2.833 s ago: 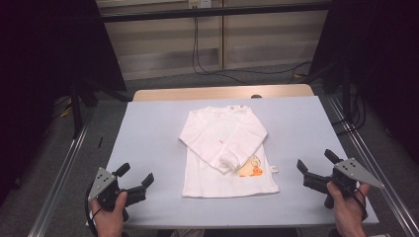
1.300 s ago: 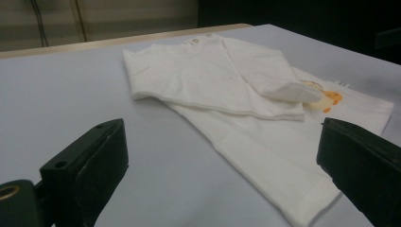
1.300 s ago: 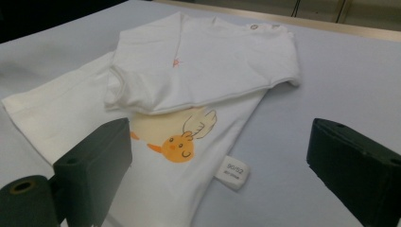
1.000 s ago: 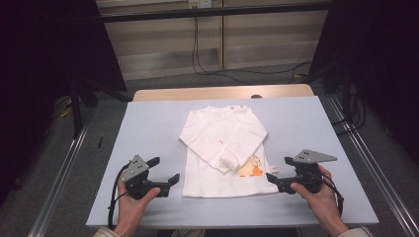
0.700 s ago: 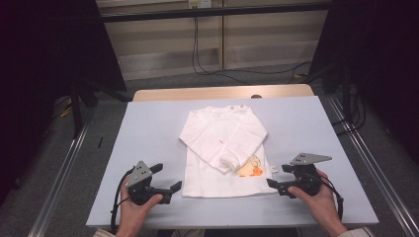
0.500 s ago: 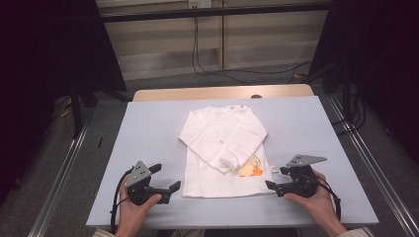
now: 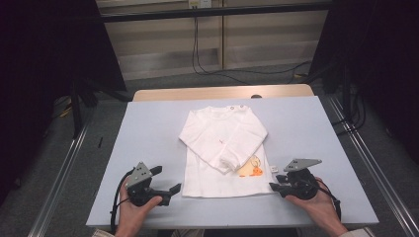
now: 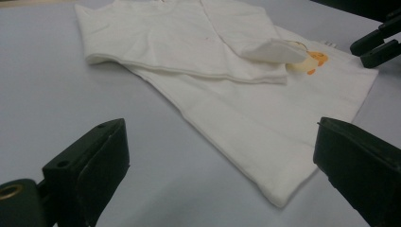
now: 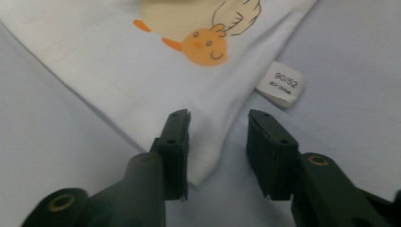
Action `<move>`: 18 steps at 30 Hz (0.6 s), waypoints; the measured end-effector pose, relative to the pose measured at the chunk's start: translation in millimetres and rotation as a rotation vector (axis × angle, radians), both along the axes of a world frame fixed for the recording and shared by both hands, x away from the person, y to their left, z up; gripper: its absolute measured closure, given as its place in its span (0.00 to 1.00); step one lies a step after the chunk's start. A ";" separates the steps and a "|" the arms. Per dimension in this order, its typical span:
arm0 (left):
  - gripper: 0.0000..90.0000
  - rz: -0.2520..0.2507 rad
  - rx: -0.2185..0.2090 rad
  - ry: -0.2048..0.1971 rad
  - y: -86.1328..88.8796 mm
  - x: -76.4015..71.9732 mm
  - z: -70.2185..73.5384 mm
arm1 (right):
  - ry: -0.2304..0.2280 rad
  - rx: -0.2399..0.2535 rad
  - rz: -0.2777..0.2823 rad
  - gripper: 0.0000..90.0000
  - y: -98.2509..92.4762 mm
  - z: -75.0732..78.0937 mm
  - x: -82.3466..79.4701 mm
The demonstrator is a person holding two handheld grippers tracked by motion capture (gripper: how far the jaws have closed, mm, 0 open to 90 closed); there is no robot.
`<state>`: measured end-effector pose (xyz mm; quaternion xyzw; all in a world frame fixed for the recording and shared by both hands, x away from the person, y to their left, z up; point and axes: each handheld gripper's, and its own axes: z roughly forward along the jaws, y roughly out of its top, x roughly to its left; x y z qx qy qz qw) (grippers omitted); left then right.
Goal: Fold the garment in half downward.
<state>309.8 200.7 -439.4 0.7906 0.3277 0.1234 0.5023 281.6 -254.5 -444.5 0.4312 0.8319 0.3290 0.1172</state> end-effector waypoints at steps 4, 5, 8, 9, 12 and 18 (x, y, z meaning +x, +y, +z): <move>0.06 -0.013 -0.001 -0.004 -1.8 -1.2 -0.6 | 0.007 0.002 -0.006 0.78 1.4 0.2 0.0; 0.06 -0.013 -0.003 -0.002 -1.9 -1.1 -0.8 | 0.013 0.012 -0.004 0.80 1.1 0.0 0.5; 0.06 -0.015 -0.003 0.008 -2.3 -1.0 -1.0 | 0.027 0.030 -0.006 0.90 -0.2 -0.3 1.8; 0.06 -0.019 0.002 0.011 -2.7 -1.0 -1.3 | 0.029 0.032 -0.008 0.91 -0.4 -0.4 2.1; 0.06 -0.029 0.010 0.024 -3.9 -0.8 -2.1 | 0.025 0.029 -0.005 0.95 0.0 -0.5 2.7; 0.11 -0.048 0.055 0.067 -6.4 0.0 -3.5 | 0.035 0.039 -0.012 0.98 -0.2 -0.4 4.1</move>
